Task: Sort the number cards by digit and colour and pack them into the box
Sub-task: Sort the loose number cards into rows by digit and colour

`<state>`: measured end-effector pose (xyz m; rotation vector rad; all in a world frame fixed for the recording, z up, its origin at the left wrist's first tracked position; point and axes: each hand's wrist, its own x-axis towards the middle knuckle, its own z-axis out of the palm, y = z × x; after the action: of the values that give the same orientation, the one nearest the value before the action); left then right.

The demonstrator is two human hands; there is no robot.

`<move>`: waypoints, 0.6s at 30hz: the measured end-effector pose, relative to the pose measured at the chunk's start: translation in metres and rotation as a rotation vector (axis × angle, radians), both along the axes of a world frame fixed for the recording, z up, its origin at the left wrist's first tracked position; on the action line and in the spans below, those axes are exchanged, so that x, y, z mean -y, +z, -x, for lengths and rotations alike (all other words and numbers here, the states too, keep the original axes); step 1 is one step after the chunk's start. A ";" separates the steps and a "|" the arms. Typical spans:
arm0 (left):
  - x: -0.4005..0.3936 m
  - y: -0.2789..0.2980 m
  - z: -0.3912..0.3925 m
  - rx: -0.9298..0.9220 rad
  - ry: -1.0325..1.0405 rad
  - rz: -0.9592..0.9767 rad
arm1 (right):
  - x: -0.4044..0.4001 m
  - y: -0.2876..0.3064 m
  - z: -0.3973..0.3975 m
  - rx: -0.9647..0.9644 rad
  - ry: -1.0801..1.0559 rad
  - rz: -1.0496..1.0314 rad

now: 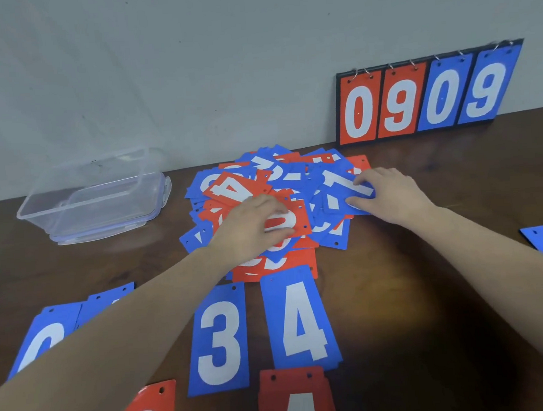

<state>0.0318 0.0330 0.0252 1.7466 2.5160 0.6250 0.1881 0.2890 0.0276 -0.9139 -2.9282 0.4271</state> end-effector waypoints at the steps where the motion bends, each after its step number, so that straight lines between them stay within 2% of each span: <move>1: 0.002 0.001 0.005 0.013 0.040 0.018 | -0.001 0.000 -0.001 0.005 -0.010 0.013; 7: 0.013 0.006 0.021 0.023 0.123 0.310 | -0.002 0.003 -0.005 0.033 -0.019 0.043; 12: 0.004 0.027 0.012 0.129 0.116 0.392 | -0.001 0.002 -0.006 -0.033 -0.058 0.074; 15: 0.001 0.038 0.004 0.138 0.127 0.421 | 0.003 0.003 -0.008 -0.078 -0.072 0.023; 18: 0.000 0.041 0.001 0.165 0.130 0.438 | 0.008 -0.001 -0.013 -0.202 -0.031 0.143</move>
<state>0.0304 0.0328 0.0665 1.3345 2.4277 0.1855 0.2013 0.2805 0.0270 -0.8729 -2.7257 0.6912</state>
